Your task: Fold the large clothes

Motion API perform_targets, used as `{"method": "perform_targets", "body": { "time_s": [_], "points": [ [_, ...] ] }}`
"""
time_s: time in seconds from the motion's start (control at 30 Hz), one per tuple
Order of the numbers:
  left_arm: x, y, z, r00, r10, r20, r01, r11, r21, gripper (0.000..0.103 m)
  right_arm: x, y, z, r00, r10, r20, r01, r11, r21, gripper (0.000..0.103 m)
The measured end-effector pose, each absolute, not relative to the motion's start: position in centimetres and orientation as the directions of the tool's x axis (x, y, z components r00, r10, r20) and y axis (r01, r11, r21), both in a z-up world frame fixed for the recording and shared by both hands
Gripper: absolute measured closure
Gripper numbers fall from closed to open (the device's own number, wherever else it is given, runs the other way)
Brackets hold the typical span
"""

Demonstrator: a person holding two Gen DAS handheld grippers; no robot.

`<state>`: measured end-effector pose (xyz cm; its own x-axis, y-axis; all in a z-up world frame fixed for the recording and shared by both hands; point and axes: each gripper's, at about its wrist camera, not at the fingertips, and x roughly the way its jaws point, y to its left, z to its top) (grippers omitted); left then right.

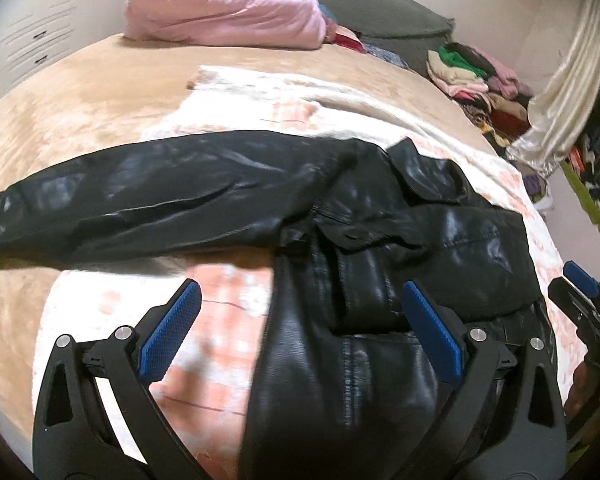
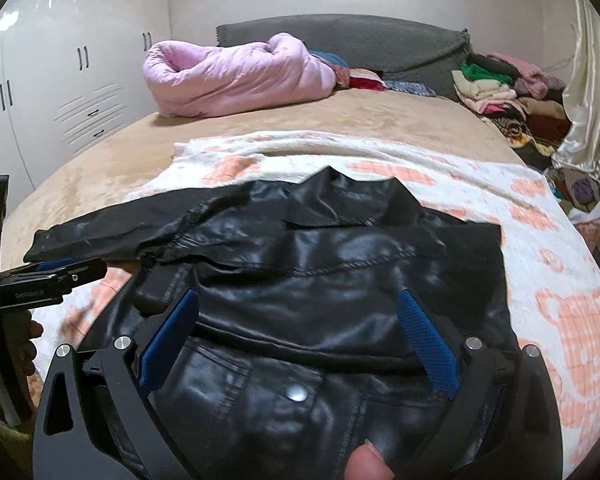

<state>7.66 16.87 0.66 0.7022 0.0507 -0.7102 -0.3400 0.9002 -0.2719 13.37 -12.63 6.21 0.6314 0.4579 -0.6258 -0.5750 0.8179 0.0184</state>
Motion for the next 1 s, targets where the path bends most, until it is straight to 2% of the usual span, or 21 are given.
{"method": "perform_targets", "body": {
  "time_s": [0.53,0.7,1.0],
  "points": [
    [4.5,24.1,1.2,0.698,0.181,-0.693,-0.500,0.817,-0.289,0.010,11.4,-4.8,7.3,0.603,0.516,-0.609,-0.666,0.745,-0.029,0.004],
    [3.7,26.2,0.9,0.699,0.182,-0.692,-0.531,0.781,-0.330,0.010,10.9,-2.8,7.2,0.591,0.528,-0.610,-0.686,0.726,-0.037,0.004],
    [1.4,30.0,0.5,0.675,0.269,-0.687,-0.635,0.687,-0.354,0.010,10.4,0.3,6.7,0.564,0.552,-0.614,-0.719,0.694,-0.036,0.004]
  ]
}}
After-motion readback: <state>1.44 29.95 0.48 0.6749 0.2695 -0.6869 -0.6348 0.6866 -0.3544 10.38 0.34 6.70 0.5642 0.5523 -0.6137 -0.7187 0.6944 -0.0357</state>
